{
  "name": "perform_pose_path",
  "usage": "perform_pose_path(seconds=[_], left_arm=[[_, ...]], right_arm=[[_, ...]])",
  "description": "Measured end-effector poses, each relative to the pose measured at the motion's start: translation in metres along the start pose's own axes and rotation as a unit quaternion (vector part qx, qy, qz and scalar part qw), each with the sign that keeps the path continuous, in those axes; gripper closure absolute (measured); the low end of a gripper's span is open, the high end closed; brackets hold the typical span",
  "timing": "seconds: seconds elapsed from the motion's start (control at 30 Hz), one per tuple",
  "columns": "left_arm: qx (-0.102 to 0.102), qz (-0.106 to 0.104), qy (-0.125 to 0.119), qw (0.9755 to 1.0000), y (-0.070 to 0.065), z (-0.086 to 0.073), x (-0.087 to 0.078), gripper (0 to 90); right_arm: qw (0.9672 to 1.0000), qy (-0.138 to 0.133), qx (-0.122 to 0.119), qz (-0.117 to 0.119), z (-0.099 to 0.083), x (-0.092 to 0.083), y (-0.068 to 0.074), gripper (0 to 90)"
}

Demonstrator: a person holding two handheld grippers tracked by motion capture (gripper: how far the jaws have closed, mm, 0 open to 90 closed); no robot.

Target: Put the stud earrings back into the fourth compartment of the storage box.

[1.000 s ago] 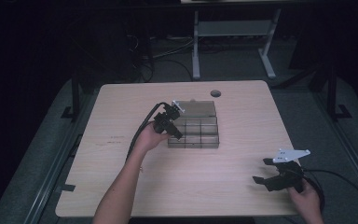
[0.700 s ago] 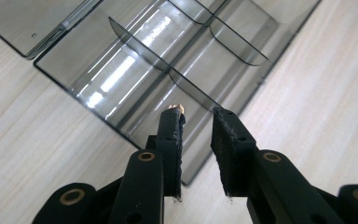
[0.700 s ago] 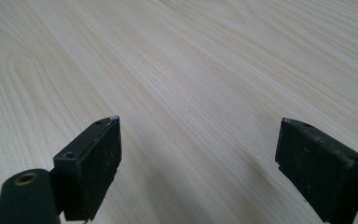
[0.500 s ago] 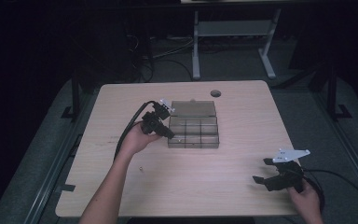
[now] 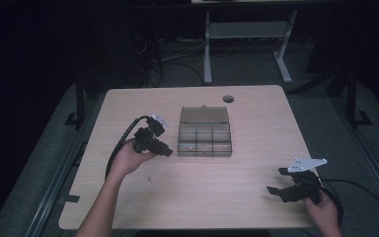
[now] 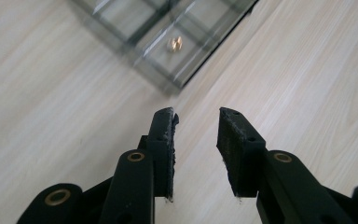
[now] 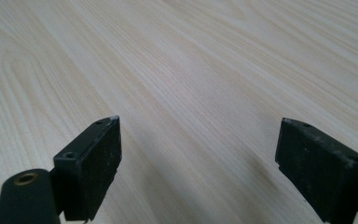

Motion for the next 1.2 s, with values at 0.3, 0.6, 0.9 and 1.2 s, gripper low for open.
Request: perform_pose_path(seconds=[0.3, 0.6, 0.9, 1.2], left_arm=[[-0.025, 0.002, -0.002, 0.9997, 0.005, -0.038, 0.000, 63.1], [-0.031, 0.014, 0.006, 0.9994, 0.009, -0.063, 0.003, 61.2], [-0.047, 0.009, -0.018, 0.9987, 0.012, -0.083, 0.007, 57.9], [-0.049, 0.005, -0.010, 0.9988, 0.013, -0.093, 0.010, 55.2]], right_arm=[[1.0000, 0.006, 0.005, 0.000, -0.001, 0.001, 0.001, 13.9], [1.0000, 0.005, -0.001, 0.000, -0.001, 0.002, 0.002, 14.0], [1.0000, 0.006, -0.003, 0.000, -0.001, 0.002, 0.002, 13.9], [1.0000, 0.009, -0.001, 0.000, -0.001, 0.003, 0.002, 13.9]])
Point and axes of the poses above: each handheld gripper's, and its own axes: x roughly forward along the jaws, z roughly out of its top, y roughly to its left, the point moved 6 cm from there along x, roughly forward along the jaws, and after that the axes turned 10 degrees about -z, right-handed, at the moved point
